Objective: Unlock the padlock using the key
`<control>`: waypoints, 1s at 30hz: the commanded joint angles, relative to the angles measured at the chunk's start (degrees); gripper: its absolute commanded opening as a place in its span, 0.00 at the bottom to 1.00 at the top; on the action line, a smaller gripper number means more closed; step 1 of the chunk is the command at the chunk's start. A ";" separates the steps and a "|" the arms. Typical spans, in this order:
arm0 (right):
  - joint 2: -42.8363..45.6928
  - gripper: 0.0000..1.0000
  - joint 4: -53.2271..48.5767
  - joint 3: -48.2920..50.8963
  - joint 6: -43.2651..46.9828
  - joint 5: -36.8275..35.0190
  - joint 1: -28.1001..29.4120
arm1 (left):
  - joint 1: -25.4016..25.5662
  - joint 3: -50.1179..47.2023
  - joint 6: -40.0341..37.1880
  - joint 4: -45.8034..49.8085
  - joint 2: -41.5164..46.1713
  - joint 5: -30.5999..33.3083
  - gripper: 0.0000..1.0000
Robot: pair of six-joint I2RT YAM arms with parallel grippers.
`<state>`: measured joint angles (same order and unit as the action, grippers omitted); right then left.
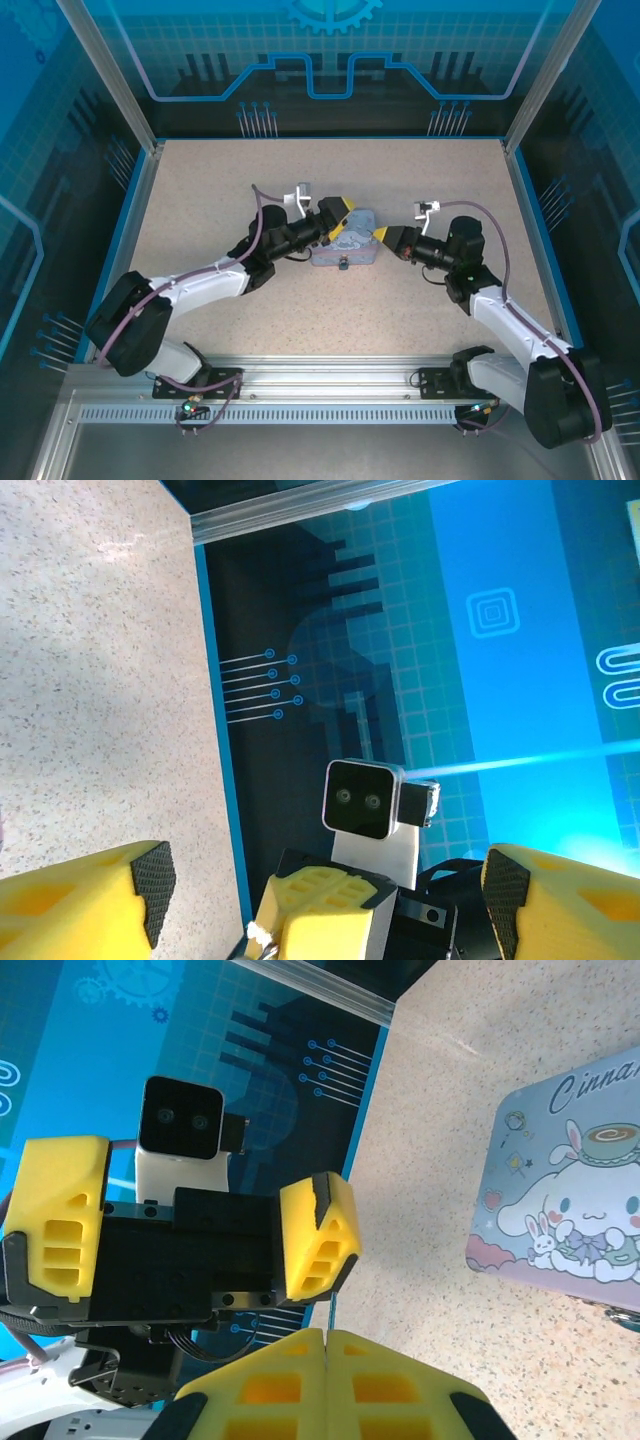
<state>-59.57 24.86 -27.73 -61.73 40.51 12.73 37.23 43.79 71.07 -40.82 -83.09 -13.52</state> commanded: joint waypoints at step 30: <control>-26.26 0.00 7.87 -11.54 -7.91 -8.57 -0.13 | 11.66 -3.02 -37.85 21.28 -11.86 20.87 0.76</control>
<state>-84.03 31.05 -37.12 -68.93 33.17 11.49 47.97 39.24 40.34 -18.28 -93.69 1.52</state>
